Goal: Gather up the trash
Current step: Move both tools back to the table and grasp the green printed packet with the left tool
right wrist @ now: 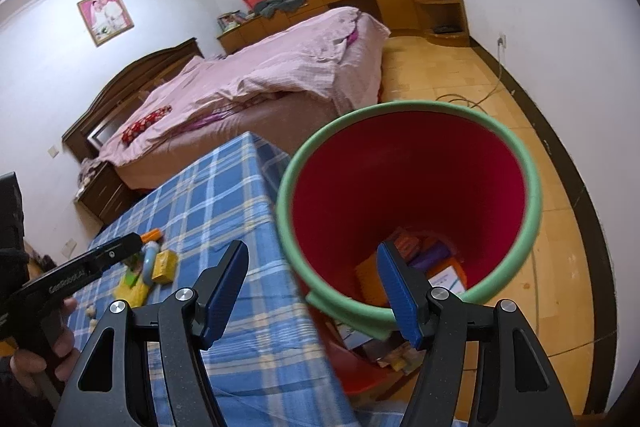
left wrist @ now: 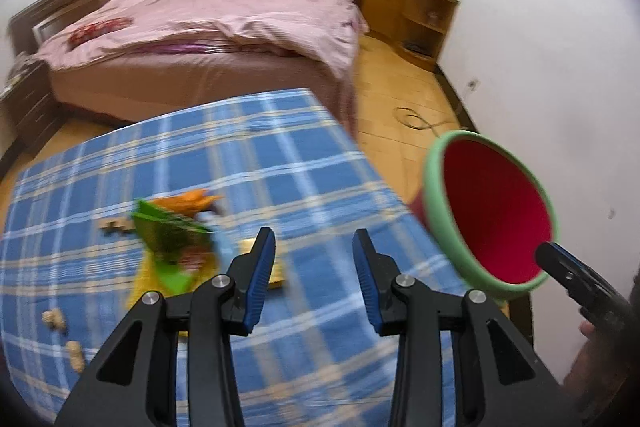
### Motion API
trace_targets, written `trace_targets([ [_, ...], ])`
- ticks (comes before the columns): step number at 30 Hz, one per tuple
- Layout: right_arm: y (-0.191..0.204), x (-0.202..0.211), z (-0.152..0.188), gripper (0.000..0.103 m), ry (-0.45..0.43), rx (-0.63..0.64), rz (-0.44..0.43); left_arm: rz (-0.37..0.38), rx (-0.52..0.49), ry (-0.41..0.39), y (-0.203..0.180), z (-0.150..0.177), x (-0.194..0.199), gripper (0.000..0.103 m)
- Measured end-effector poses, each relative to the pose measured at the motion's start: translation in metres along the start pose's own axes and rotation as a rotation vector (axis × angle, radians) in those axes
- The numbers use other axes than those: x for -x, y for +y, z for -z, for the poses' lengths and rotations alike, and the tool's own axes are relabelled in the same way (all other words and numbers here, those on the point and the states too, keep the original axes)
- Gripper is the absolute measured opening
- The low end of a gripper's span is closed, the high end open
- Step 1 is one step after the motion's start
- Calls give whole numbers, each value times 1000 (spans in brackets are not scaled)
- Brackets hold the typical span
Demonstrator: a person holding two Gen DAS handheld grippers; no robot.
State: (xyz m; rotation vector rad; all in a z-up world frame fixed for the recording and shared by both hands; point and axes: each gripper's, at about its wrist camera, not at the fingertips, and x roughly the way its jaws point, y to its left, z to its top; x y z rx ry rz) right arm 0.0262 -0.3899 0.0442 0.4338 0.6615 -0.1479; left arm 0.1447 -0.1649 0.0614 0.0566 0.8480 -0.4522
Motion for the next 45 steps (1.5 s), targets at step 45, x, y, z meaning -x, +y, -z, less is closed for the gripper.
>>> trace_targets([
  [45,86,-61,10,68,132,144,-78,-190,160,-5,107,18,-17,69],
])
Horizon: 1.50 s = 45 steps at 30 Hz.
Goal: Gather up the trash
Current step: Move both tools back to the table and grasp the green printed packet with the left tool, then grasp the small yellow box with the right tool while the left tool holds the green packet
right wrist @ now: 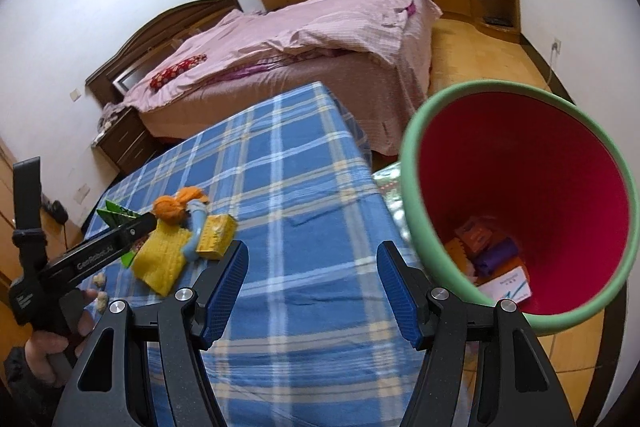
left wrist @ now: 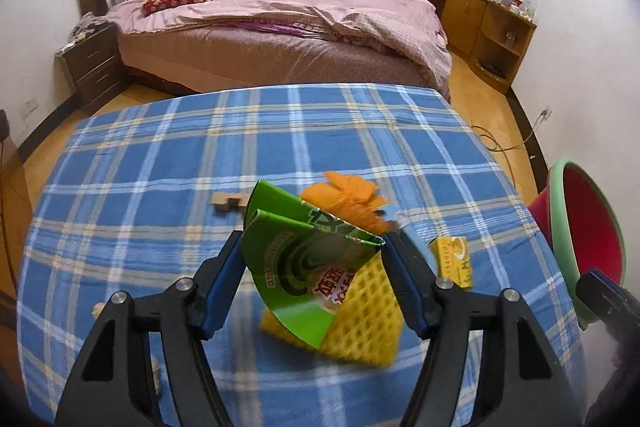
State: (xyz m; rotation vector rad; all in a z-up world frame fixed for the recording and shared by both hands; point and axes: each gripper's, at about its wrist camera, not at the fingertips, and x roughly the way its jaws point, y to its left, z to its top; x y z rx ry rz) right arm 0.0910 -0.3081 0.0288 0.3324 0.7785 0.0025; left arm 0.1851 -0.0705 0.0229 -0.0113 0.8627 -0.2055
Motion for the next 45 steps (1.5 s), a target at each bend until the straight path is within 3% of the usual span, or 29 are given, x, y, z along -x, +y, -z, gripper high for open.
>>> trace_targets([
  [12,54,-44,-5,68,79,99,-51,-38,83,10,42,14,10,69],
  [21,81,-75,4,66,146,204,-6,-15,106,21,51,19,7,69],
  [27,83,-83,6,49,142,244,62,5,104,25,52,20,5,69],
  [41,85,-90,-3,49,125,229,72,5,103,28,51,21,3,69],
  [42,84,-91,-3,48,122,234,75,4,103,28,51,21,3,69],
  [45,81,-91,-6,23,115,227,113,6,103,25,51,21,4,69],
])
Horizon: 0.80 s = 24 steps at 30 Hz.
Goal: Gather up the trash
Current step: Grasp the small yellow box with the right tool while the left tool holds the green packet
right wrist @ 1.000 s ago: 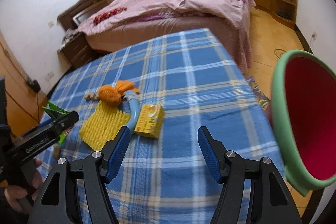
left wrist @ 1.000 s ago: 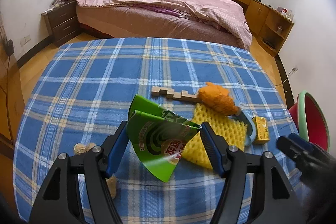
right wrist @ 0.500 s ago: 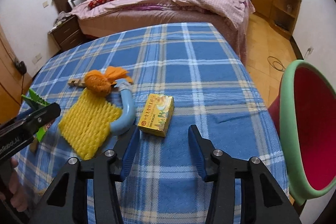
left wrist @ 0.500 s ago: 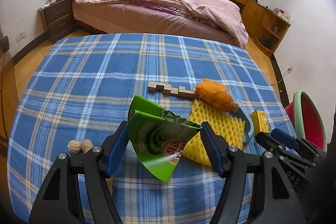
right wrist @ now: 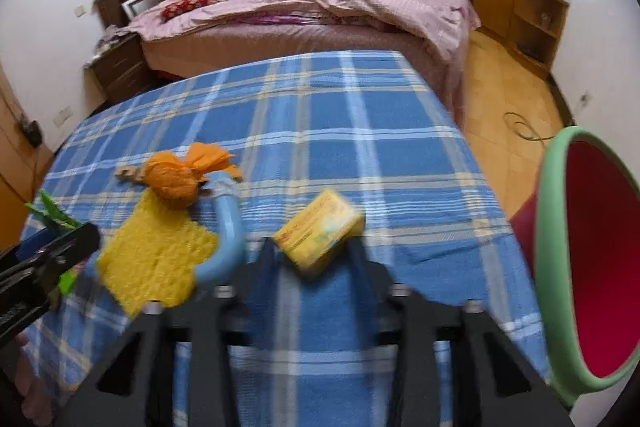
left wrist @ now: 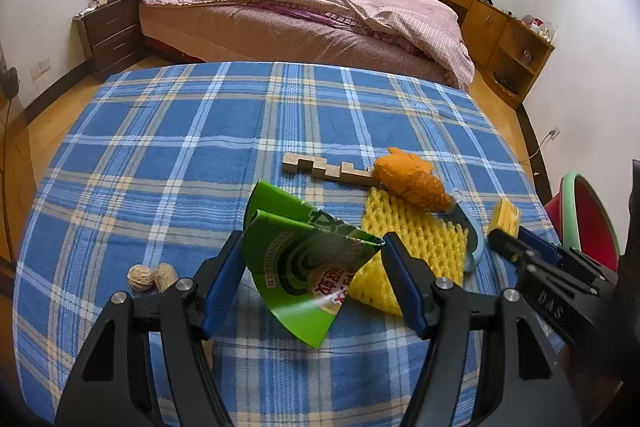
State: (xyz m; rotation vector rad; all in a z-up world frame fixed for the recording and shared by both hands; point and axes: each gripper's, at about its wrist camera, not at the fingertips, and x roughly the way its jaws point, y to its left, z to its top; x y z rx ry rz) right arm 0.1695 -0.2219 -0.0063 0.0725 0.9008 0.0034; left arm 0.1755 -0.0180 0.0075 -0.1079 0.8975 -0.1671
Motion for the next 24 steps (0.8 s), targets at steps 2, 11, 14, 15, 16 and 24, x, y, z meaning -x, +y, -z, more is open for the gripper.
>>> trace_targets([
  [2,-12,2,0,16,4,-55,-25,2,-1,-3,0,0,1,69],
  [11,-37,14,6,14,20,-124,-26,13,4,-9,1,1,4,69],
  [14,-33,19,5,24,6,-116,-37,9,9,-8,2,1,3,69],
  [15,-33,19,5,30,4,-119,-31,8,9,-7,2,1,3,69],
  [16,-32,19,4,36,5,-121,-31,8,9,-7,2,1,3,69],
  [24,-34,5,-7,55,4,-201,-6,9,6,-1,1,1,1,69],
])
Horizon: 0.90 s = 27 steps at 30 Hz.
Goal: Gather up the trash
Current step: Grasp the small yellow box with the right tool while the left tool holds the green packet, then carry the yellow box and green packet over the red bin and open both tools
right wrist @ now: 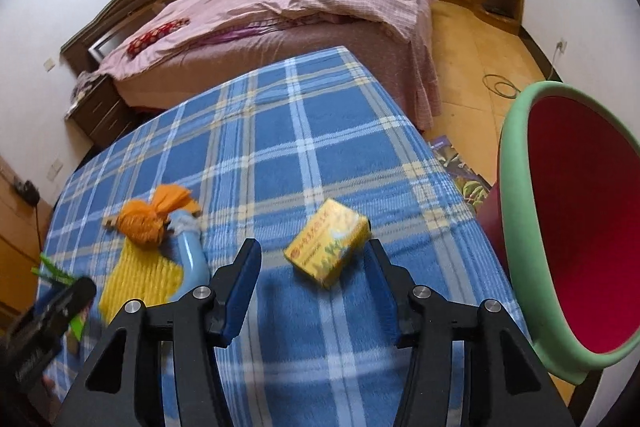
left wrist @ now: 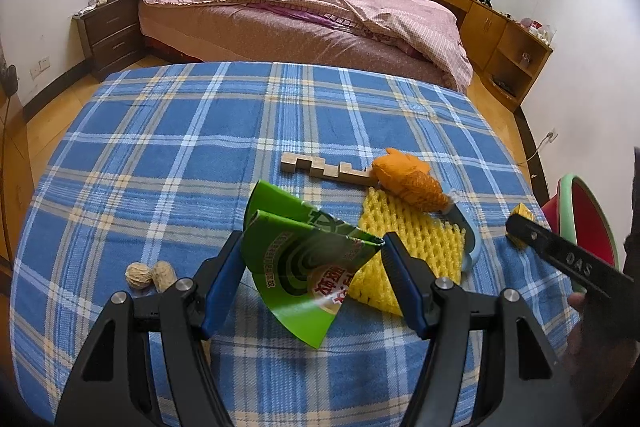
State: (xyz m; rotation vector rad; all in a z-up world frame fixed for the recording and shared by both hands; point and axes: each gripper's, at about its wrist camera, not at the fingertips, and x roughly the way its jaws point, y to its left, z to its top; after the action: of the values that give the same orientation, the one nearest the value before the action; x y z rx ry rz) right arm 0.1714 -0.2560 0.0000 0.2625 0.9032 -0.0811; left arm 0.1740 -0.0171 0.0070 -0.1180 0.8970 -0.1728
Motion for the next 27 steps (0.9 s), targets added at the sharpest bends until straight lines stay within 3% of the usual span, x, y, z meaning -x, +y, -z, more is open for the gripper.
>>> trace_targets([
  [5,11,-9,-1,54,-22,54,79,0,-3,3,-1,0,-1,69],
  [7,12,-9,1,37,-25,81,121,0,-2,2,-2,0,-1,69],
  [10,5,-5,4,34,-18,73,101,5,-4,0,-3,0,0,69],
  [16,-6,21,18,34,-37,73,61,17,-23,-14,-13,3,11,69],
  [27,-28,75,35,34,-126,60,87,57,-79,-37,-44,7,35,69],
])
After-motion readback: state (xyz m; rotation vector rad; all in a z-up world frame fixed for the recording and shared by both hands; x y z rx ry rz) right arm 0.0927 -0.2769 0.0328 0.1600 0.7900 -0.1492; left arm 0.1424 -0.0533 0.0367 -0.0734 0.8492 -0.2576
